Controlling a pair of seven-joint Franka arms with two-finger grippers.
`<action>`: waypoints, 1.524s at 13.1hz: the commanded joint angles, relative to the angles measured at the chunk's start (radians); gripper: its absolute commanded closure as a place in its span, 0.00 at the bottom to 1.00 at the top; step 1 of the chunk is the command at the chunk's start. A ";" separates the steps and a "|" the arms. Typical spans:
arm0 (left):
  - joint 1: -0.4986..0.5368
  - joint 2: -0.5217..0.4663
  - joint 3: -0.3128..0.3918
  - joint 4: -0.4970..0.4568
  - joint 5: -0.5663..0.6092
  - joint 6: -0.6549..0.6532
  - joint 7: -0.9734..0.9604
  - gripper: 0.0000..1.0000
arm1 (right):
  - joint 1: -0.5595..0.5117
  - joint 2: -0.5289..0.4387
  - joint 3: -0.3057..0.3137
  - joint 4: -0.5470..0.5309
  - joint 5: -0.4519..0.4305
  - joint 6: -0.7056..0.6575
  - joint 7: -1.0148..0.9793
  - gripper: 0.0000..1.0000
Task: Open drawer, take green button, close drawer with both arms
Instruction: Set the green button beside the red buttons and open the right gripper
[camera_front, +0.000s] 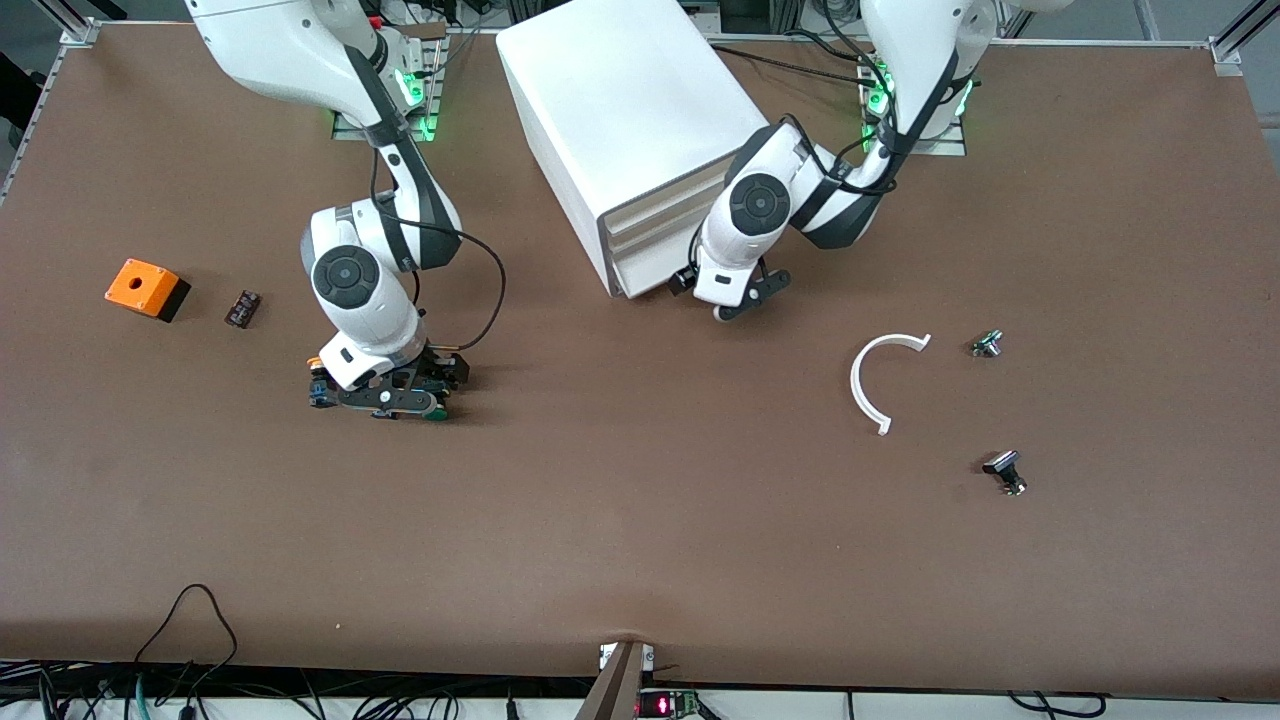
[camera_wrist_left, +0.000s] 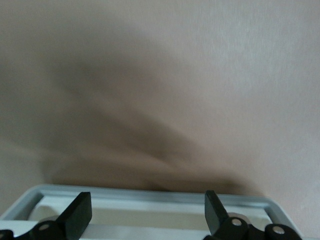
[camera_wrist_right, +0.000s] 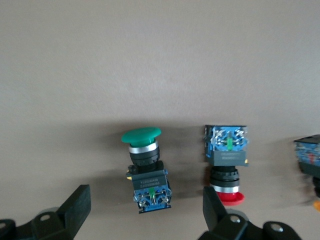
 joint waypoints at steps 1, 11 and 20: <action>-0.002 -0.025 -0.037 -0.012 -0.056 -0.046 -0.014 0.01 | -0.008 -0.058 -0.019 0.041 0.009 -0.108 -0.026 0.01; 0.010 -0.015 -0.031 0.068 -0.037 -0.144 0.009 0.01 | -0.009 -0.222 -0.120 0.268 0.108 -0.522 -0.251 0.01; 0.183 -0.034 -0.020 0.408 0.445 -0.685 0.374 0.01 | -0.283 -0.348 0.065 0.412 0.097 -0.855 -0.240 0.01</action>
